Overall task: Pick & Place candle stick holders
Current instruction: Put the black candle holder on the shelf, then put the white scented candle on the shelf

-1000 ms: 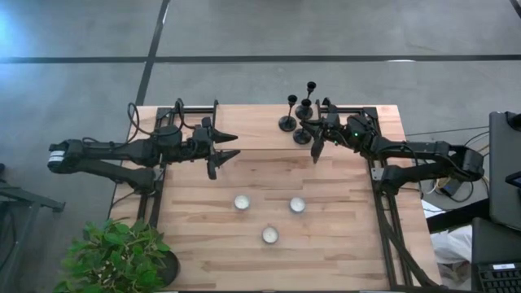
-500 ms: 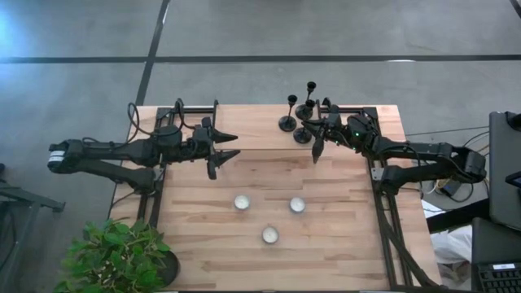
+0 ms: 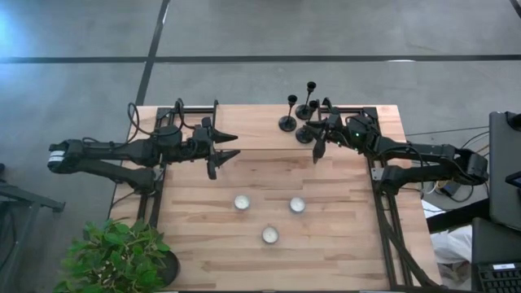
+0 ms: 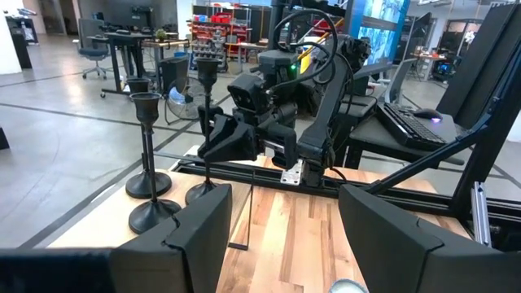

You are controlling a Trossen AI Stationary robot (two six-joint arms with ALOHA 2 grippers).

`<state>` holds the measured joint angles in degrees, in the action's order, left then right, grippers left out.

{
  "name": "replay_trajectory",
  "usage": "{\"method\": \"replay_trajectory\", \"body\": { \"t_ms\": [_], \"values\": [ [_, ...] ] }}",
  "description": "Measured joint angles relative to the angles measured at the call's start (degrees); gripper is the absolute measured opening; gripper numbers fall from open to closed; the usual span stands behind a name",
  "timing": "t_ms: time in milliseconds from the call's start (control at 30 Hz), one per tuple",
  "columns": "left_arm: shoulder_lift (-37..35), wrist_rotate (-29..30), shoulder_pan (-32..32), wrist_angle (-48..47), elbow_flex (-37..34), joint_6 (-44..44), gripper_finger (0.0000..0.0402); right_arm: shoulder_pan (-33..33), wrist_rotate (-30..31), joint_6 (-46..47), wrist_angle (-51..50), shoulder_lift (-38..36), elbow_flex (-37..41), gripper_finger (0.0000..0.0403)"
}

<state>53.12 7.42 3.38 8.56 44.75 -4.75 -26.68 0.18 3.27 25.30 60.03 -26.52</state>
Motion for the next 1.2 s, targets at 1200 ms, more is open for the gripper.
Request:
{"method": "replay_trajectory", "body": {
  "t_ms": [1200],
  "values": [
    [0.0,-0.02,0.0,0.01,0.0,-0.22,0.0234,0.02,-0.03,0.18,-3.09,-6.16,-0.04,0.0181]
  ]
}}
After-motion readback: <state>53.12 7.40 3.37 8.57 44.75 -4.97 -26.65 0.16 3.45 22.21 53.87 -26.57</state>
